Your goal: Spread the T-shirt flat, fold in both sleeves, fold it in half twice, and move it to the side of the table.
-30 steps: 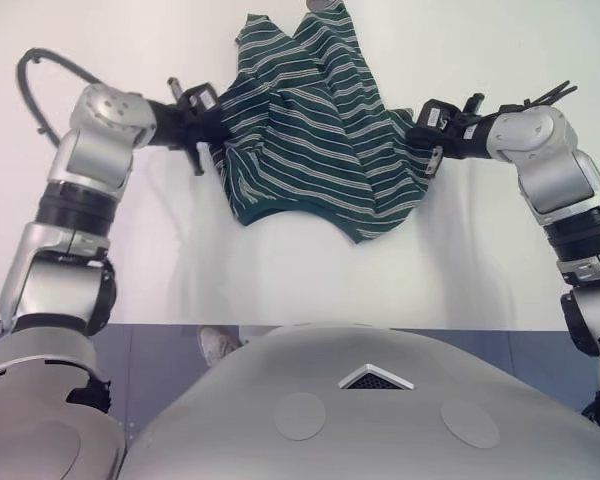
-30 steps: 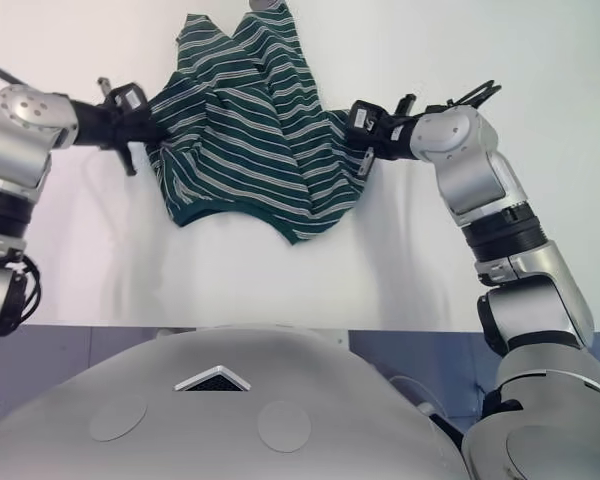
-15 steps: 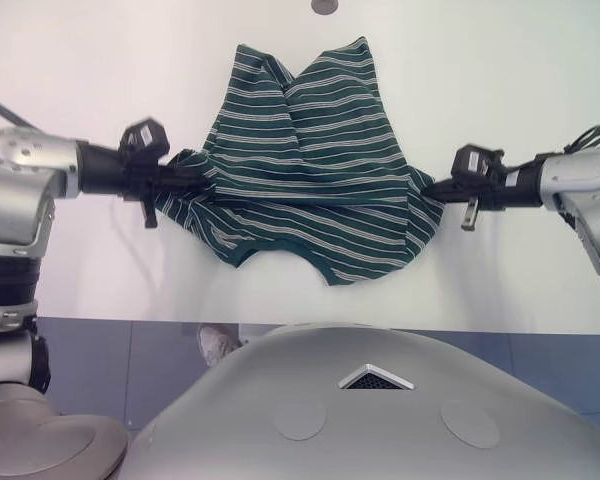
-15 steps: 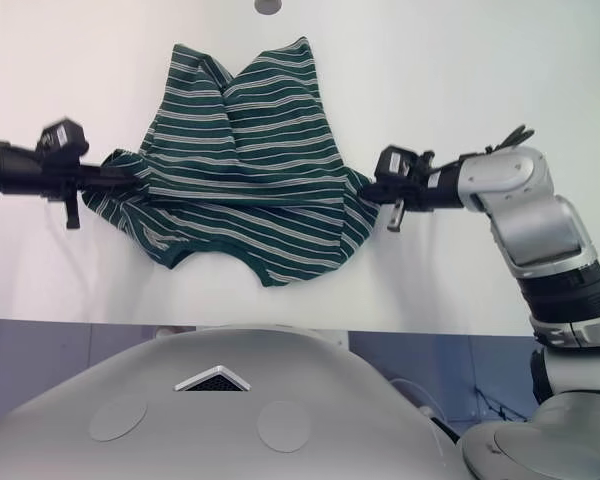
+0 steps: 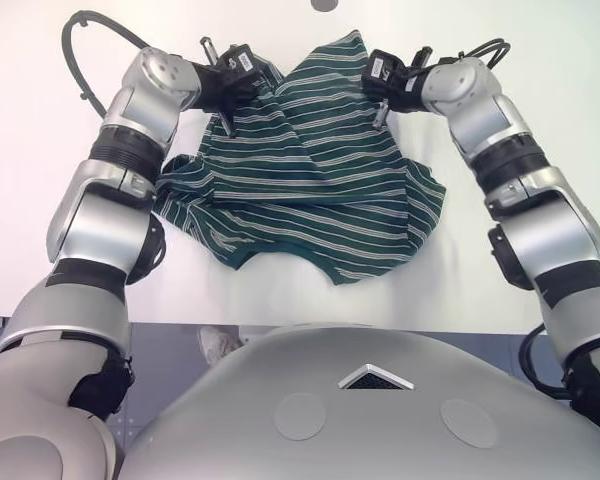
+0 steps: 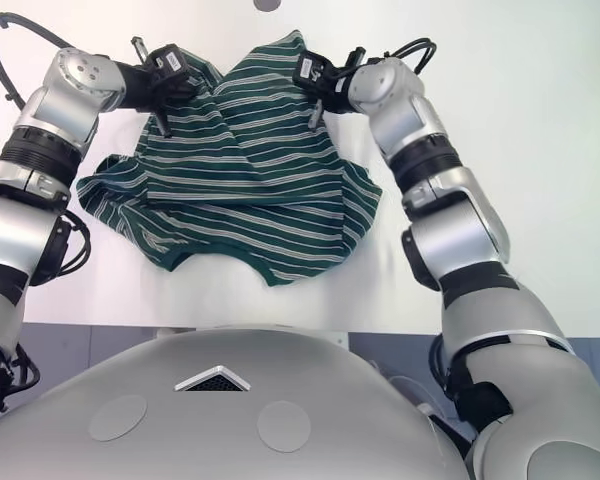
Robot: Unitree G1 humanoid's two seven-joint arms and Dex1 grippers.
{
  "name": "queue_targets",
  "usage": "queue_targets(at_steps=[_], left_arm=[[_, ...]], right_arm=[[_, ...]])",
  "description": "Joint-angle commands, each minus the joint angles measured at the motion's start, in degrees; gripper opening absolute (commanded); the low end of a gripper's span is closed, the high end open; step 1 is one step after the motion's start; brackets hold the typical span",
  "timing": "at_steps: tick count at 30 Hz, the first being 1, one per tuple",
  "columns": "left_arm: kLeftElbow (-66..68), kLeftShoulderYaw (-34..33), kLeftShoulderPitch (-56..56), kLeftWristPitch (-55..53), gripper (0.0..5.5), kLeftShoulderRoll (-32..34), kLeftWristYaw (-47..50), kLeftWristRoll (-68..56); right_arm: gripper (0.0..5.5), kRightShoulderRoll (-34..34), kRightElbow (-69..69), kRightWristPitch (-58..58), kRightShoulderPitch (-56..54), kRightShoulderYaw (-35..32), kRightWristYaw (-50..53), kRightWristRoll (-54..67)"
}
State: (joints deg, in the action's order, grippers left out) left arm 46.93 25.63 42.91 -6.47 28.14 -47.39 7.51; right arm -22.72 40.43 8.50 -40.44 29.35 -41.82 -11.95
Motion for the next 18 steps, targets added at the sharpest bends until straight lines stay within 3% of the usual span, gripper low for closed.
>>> queue_targets(at_steps=[1, 4, 10, 15, 18], left_arm=[[-5.17, -3.64, -5.94, -2.82, 0.02, 4.28, -0.29, -0.08], [-12.38, -5.85, -11.55, -6.35, 0.02, 6.31, -2.17, -1.80], [-27.66, -6.63, -20.99, -14.80, 0.02, 10.69, -7.35, -3.18], [-32.14, -5.73, -20.70, -18.88, 0.02, 11.06, -9.14, -2.58], [-23.84, -4.93, -14.88, -17.51, 0.02, 6.74, -5.51, -0.33]], right_arm=[[0.00, -11.63, -14.61, 7.35, 17.28, 1.12, -8.29, -1.20], [0.00, -17.16, -26.88, 12.35, 24.00, -1.65, -9.96, 0.68], [0.00, -19.59, -41.00, 20.30, 28.60, -3.83, -12.91, 4.51], [0.00, -19.34, -42.94, 22.41, 28.44, -4.95, -14.11, 6.61], [0.00, -15.24, -34.59, 20.26, 24.14, -5.66, -9.08, 5.05]])
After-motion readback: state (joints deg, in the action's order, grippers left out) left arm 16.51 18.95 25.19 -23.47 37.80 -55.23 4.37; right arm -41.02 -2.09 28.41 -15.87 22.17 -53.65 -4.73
